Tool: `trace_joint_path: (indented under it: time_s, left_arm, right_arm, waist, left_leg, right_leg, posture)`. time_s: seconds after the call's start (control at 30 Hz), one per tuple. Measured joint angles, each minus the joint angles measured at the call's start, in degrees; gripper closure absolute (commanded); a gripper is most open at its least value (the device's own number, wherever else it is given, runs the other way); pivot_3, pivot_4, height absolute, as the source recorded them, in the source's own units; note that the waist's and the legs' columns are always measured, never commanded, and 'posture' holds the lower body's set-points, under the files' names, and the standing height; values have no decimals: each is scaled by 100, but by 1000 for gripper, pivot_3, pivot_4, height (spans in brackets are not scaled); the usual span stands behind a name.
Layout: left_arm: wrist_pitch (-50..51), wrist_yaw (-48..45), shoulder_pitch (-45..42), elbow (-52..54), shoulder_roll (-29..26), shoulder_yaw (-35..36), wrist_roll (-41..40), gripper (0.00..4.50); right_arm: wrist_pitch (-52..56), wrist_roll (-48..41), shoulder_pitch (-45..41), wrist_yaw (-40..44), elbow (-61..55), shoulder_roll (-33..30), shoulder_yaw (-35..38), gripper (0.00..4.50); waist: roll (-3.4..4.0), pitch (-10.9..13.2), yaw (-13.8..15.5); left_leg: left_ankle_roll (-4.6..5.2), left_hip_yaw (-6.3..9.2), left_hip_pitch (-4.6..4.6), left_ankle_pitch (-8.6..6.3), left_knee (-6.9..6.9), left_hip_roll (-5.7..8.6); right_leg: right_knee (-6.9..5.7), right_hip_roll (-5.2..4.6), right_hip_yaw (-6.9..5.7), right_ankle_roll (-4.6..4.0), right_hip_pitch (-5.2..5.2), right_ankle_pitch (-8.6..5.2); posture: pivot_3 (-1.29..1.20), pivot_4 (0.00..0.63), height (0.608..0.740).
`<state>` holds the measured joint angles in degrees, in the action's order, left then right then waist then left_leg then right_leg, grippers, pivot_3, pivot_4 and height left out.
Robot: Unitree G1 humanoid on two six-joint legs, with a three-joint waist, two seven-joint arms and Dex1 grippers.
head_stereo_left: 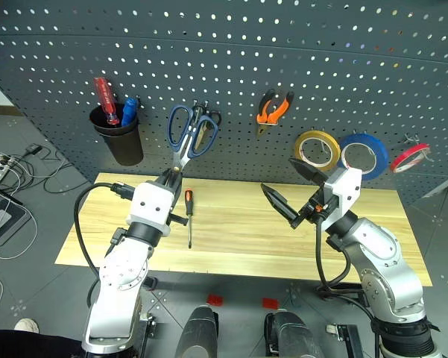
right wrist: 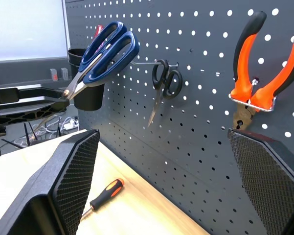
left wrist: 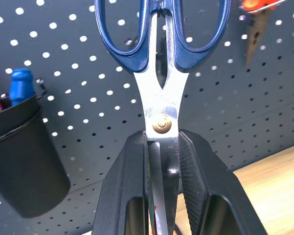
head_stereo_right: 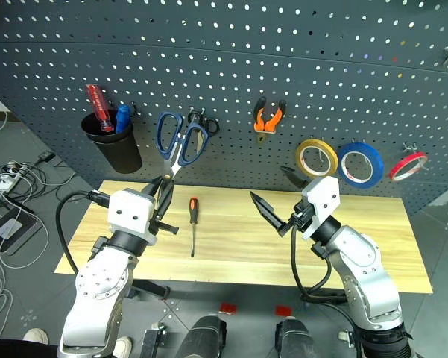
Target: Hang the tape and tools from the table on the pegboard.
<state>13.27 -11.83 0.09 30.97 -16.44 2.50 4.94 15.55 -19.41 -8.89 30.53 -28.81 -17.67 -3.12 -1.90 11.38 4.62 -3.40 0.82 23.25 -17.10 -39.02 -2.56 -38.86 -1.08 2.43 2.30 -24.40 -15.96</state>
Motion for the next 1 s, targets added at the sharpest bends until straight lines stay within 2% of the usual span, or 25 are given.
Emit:
trace_joint_path:
  time_s: [0.1,0.87,1.0]
  left_arm:
    - [2,-17,-116,-36,-5,20,-27,3955]
    - [628,-258,-545,-739,19,-163,-265,3955]
    - [638,-244,-575,-739,12,-160,-256,2589]
  right_arm:
    - [13,-3,-51,-27,0,4,0,0]
    - [379,-12,-15,-319,-236,3,4,0]
    - [407,-12,-14,-343,-236,1,9,0]
  waist:
    - [0,0,-1]
    - [2,3,-31]
    - [4,5,-34]
  left_leg:
    - [5,0,-38,-3,7,2]
    - [7,9,-39,-4,5,2]
    - [8,10,-39,-4,5,2]
  right_leg:
    - [14,0,1,-1,41,-1]
    - [6,2,0,-4,38,-2]
    - [8,2,0,-5,39,-3]
  posture:
    - [174,174,740]
    - [125,229,740]
    - [124,233,740]
